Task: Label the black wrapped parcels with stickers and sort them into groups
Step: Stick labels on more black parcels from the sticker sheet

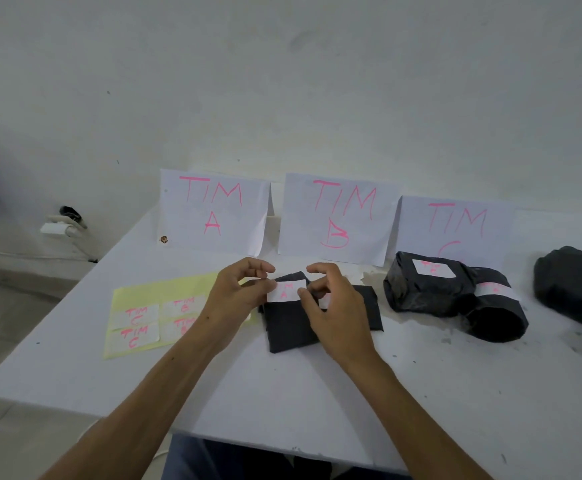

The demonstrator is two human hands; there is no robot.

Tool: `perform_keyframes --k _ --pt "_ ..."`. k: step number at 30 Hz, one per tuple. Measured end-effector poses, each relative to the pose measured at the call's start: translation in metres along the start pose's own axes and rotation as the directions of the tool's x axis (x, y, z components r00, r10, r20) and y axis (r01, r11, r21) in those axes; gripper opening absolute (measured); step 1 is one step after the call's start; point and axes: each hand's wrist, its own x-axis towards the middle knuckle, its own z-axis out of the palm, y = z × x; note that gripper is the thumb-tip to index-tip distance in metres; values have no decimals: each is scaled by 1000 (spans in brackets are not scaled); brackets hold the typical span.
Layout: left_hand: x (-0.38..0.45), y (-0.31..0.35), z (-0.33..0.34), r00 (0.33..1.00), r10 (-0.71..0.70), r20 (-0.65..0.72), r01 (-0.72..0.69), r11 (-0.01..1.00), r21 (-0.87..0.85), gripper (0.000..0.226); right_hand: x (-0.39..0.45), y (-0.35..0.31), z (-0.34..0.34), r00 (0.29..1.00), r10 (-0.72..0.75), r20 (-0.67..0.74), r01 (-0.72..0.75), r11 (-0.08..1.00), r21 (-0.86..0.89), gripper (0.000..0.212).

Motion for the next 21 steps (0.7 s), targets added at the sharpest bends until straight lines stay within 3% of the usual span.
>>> perform_keyframes --k 5,10,18,21 --pt "-1 -2 3 997 65 -35 -58 981 188 16 6 2 4 999 43 24 -42 998 -54 15" --pt "1 -2 4 986 165 -34 -128 865 485 23 6 5 11 999 29 40 -23 990 -137 15" --pt "1 -2 7 987 161 28 -139 737 661 19 0 -1 15 995 -94 31 99 914 -393 23" --pt "1 -5 5 973 228 45 -188 660 727 18 0 5 16 993 -118 -2 105 892 -440 28"
